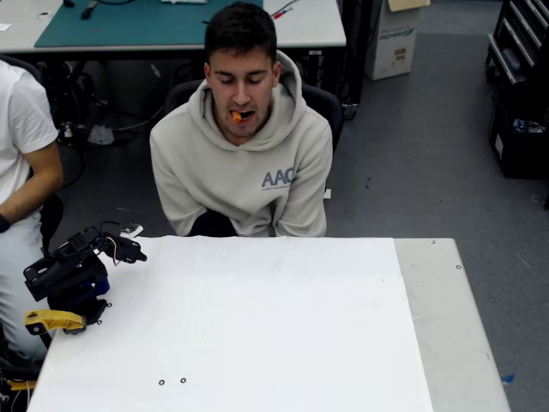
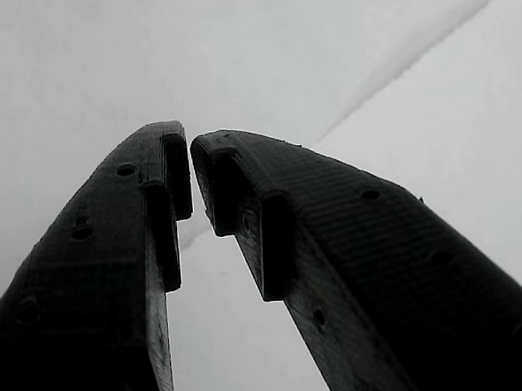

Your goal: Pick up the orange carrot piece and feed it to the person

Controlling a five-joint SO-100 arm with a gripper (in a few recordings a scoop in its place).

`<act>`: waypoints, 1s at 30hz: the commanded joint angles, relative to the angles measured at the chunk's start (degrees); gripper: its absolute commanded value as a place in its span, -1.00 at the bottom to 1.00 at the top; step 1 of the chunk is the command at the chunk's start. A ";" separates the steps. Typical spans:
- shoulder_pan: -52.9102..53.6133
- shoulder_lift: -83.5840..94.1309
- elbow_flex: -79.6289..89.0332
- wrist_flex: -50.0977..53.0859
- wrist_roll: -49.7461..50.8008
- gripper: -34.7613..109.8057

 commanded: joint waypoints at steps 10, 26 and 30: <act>-0.18 1.49 -4.13 0.79 -1.14 -0.56; -0.18 1.49 -4.13 1.32 -1.14 -0.56; -0.18 1.49 -4.13 1.32 -1.14 -0.56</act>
